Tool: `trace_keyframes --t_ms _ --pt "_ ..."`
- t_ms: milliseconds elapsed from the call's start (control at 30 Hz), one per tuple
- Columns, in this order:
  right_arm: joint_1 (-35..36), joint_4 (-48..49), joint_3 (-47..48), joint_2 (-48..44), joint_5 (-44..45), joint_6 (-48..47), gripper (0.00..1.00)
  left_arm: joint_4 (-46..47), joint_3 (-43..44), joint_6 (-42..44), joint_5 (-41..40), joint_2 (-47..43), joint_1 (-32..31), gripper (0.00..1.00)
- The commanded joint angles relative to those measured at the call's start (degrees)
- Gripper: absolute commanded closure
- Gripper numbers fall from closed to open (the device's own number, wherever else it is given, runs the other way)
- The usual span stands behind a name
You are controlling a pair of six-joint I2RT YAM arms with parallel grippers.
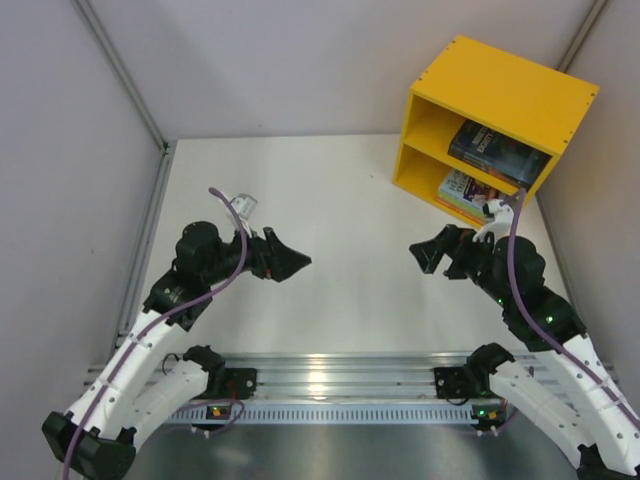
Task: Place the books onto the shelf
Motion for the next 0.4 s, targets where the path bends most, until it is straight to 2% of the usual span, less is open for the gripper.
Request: trace_keyframes --t_ms 0,367 --pt "0.45 1.86 0.85 -1.44 0.50 1.71 0.00 4.76 0.15 -0.40 3.08 0.20 -0.21 0.01" --pt "0.45 2.83 -0.73 -4.78 -0.12 4.09 0.00 4.14 2.35 1.18 3.53 2.83 -0.21 0.01"
